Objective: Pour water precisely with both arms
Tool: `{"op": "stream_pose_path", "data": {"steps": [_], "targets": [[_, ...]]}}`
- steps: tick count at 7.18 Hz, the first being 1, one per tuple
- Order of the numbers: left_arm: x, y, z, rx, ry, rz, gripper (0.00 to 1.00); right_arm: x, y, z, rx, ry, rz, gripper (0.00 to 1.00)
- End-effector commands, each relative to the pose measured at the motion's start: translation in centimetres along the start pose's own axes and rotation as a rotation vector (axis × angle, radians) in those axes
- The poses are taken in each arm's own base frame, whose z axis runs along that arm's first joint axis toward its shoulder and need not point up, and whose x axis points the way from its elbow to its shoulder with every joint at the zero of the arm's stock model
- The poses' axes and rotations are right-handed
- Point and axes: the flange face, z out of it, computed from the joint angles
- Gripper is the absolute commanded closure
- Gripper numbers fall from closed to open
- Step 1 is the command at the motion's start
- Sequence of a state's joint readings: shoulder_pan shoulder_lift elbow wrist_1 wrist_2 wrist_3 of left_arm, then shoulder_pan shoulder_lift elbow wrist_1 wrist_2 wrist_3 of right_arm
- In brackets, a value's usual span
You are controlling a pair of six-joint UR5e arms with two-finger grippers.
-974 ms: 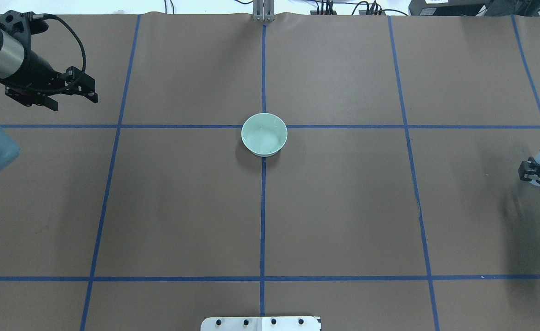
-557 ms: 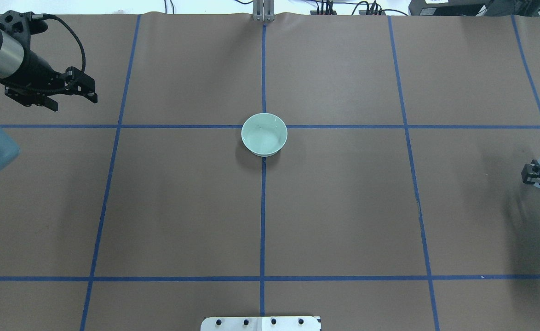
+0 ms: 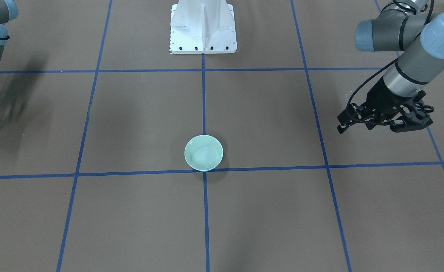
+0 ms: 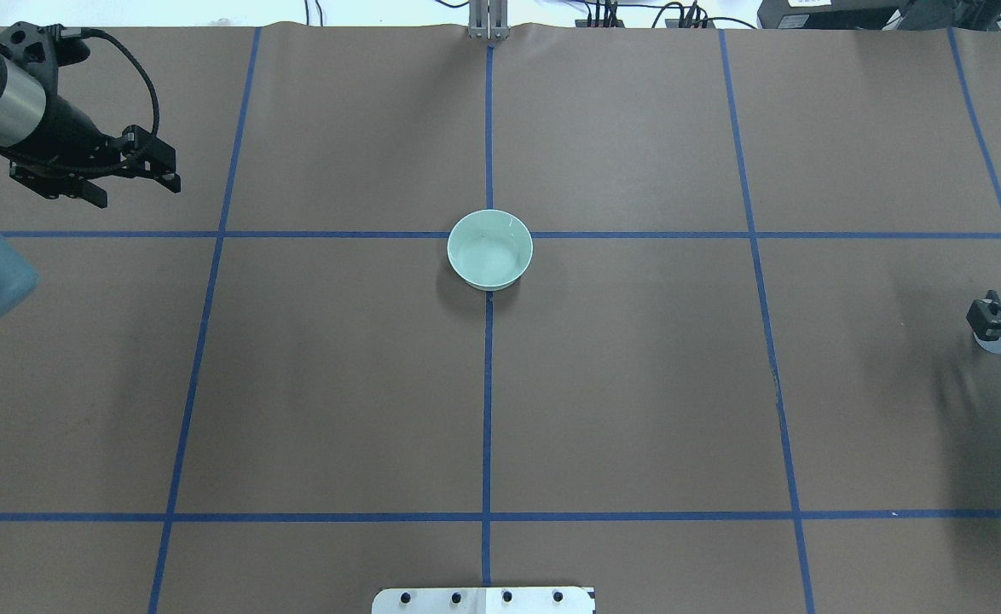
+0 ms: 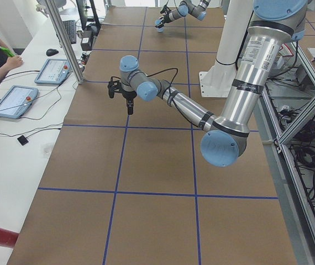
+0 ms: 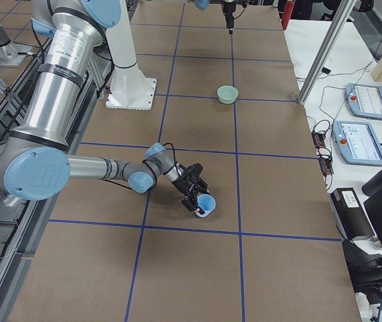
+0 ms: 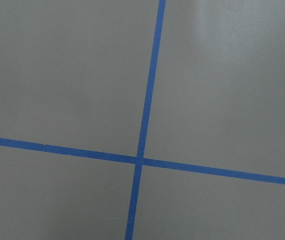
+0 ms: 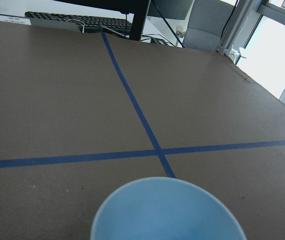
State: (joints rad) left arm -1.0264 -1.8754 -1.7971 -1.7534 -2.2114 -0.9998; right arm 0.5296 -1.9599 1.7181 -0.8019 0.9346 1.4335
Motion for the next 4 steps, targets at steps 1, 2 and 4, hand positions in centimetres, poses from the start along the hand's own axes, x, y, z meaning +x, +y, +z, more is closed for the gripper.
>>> {"op": "stream_pose_path", "data": {"steps": [1,2,4], "targets": [[-0.1,-0.1,0.2,-0.003,-0.003,0.001,0.00,-0.2,-0.4,-0.3,0.024,-0.005,0.020,0.01],[-0.1,-0.1,0.1,-0.002,-0.002,0.002,0.00,0.0,-0.8,-0.8,0.018,-0.010,0.011,0.01],[-0.1,-0.1,0.1,-0.001,-0.003,0.002,0.00,-0.6,-3.3,-4.0,0.003,-0.059,-0.034,0.01]]}}
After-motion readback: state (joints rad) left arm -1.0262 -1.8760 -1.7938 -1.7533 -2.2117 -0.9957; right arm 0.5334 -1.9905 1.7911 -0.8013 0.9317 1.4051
